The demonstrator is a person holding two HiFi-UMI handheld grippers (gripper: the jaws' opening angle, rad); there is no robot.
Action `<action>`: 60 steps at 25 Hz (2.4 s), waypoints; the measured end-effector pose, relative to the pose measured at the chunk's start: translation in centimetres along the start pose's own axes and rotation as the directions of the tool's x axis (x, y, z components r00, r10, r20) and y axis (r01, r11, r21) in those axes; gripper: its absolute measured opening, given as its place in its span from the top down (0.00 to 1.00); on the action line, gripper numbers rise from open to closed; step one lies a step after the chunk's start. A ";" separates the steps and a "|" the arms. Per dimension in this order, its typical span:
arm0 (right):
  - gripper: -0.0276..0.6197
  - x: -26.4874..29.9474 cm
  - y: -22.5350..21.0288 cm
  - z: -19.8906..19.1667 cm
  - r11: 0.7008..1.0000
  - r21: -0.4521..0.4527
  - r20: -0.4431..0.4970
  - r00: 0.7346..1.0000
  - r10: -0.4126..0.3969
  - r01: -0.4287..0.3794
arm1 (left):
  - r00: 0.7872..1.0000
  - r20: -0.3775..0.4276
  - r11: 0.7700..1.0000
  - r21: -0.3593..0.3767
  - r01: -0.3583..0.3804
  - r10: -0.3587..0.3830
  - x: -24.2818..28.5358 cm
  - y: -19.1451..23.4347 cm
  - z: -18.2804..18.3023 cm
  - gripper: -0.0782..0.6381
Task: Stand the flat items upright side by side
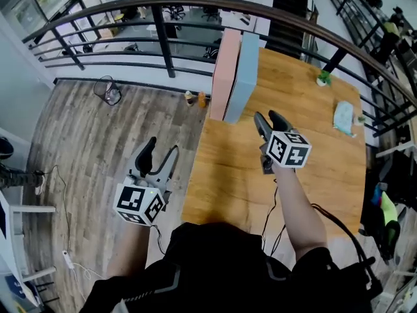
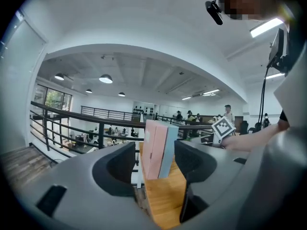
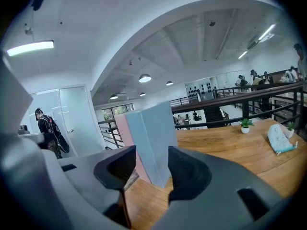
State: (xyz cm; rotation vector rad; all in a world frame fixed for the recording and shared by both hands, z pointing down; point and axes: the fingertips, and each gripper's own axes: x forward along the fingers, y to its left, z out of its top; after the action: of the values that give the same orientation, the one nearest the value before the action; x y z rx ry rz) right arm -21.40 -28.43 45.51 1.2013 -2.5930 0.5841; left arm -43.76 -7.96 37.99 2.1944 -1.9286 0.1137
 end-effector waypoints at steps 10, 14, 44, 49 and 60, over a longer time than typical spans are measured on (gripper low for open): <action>0.62 -15.3 -4.4 5.9 0.997 -0.073 0.128 0.992 0.010 0.000 | 0.978 0.072 0.980 0.044 0.195 -0.198 6.5 -11.0 5.1 0.51; 0.62 -20.7 -6.5 8.4 0.997 -0.078 0.192 0.981 -0.001 0.017 | 0.955 0.116 0.961 0.067 0.267 -0.273 7.2 -15.5 7.8 0.54; 0.93 -29.3 -9.4 13.5 0.977 -0.207 0.273 0.962 0.002 0.057 | 0.992 0.108 0.998 0.018 0.057 -0.058 3.4 -19.3 12.2 0.85; 0.93 -28.9 -8.9 13.3 0.970 -0.239 0.261 0.965 0.010 0.054 | 0.993 0.116 0.999 0.017 0.028 -0.030 3.4 -18.6 12.0 0.85; 0.93 -29.4 -8.3 13.2 0.971 -0.235 0.269 0.963 0.011 0.054 | 0.990 0.127 0.998 0.014 0.056 -0.057 3.3 -19.5 11.7 0.85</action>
State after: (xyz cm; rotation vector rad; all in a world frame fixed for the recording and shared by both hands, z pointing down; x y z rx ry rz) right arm 3.28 -19.16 25.27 1.3017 -2.7646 0.0989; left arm -25.02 -11.39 25.12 2.3132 -1.9323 -0.0261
